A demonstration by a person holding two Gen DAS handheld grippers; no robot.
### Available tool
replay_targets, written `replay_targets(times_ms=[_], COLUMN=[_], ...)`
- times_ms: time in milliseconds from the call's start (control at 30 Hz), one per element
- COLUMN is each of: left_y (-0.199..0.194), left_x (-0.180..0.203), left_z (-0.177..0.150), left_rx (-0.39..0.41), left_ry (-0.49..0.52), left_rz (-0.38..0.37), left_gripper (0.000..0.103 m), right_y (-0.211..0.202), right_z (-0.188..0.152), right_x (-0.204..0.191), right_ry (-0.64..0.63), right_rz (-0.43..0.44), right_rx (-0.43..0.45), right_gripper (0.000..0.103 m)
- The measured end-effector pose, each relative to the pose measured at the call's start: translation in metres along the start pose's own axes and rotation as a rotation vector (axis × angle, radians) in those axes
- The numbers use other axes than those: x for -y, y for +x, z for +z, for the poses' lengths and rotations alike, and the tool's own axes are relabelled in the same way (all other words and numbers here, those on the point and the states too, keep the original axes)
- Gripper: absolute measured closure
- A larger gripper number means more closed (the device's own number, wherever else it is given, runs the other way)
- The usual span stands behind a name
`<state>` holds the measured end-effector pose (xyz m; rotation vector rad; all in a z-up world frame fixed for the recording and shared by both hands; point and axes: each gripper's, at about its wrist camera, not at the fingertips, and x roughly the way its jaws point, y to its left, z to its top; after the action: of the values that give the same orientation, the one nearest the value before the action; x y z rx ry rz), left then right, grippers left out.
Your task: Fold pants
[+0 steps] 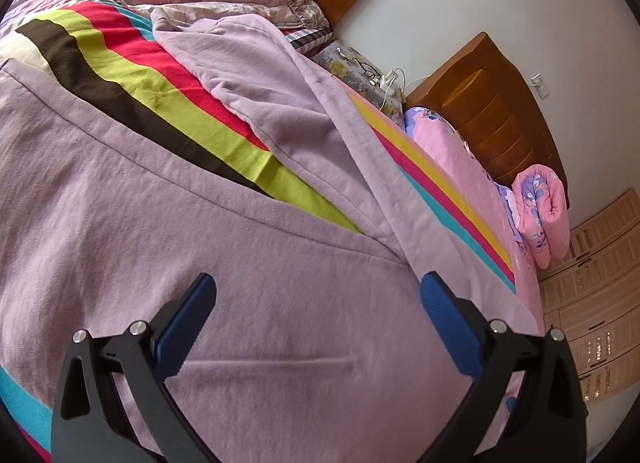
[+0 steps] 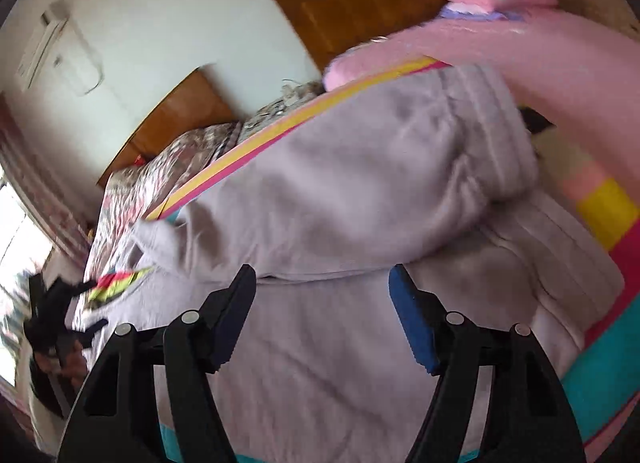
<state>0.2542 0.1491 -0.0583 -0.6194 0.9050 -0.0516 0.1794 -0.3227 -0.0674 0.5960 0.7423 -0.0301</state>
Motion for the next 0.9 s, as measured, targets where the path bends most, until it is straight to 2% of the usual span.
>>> replay_targets(times_ms=[67,167,333,400,467,500,533,667,733,800,867,900], left_y=[-0.008,-0.016,-0.024,-0.025,-0.02,-0.014,-0.006,0.027,0.043,0.063,0.086,0.095], left_x=[0.002,-0.001,-0.004,-0.003,0.0,0.003,0.005,0.02,0.034,0.05,0.058,0.059], left_z=[-0.01,-0.019,-0.029,-0.028,-0.022,-0.017,-0.009,0.035,0.061,0.085,0.104,0.111], left_rx=[0.018,0.014,0.022,0.027,0.012,-0.008,-0.037,-0.117,-0.137,-0.168,-0.206,-0.214], left_ry=[0.029,0.054,0.085,0.101,0.105,0.105,0.093,-0.019,-0.031,-0.023,-0.013,-0.023], left_rz=[0.011,0.011,0.025,0.033,0.028,0.01,-0.004,-0.083,-0.097,-0.076,-0.005,0.013], left_gripper=[0.001,0.001,0.001,0.001,0.001,0.001,0.001,0.001,0.001,0.001,0.004,0.008], right_y=[0.003,0.017,0.024,0.031,0.034,0.037,0.038,0.042,0.042,0.039,0.038,0.036], right_z=[0.005,0.013,0.026,0.031,0.03,0.029,0.028,0.022,0.019,0.016,0.015,0.013], right_x=[0.022,0.035,0.052,0.059,0.058,0.058,0.061,0.065,0.07,0.069,0.072,0.073], right_ry=[0.102,0.186,0.295,0.317,0.286,0.274,0.282,0.285,0.287,0.29,0.294,0.294], right_rz=[-0.015,-0.043,-0.073,-0.063,-0.063,-0.041,-0.024,-0.008,-0.002,0.008,0.021,0.027], right_rx=[0.01,-0.013,0.097,0.096,0.084,0.078,0.083,0.086,0.083,0.084,0.087,0.089], right_gripper=[0.036,0.038,0.047,0.048,0.069,0.084,0.086,0.087,0.087,0.087,0.087,0.087])
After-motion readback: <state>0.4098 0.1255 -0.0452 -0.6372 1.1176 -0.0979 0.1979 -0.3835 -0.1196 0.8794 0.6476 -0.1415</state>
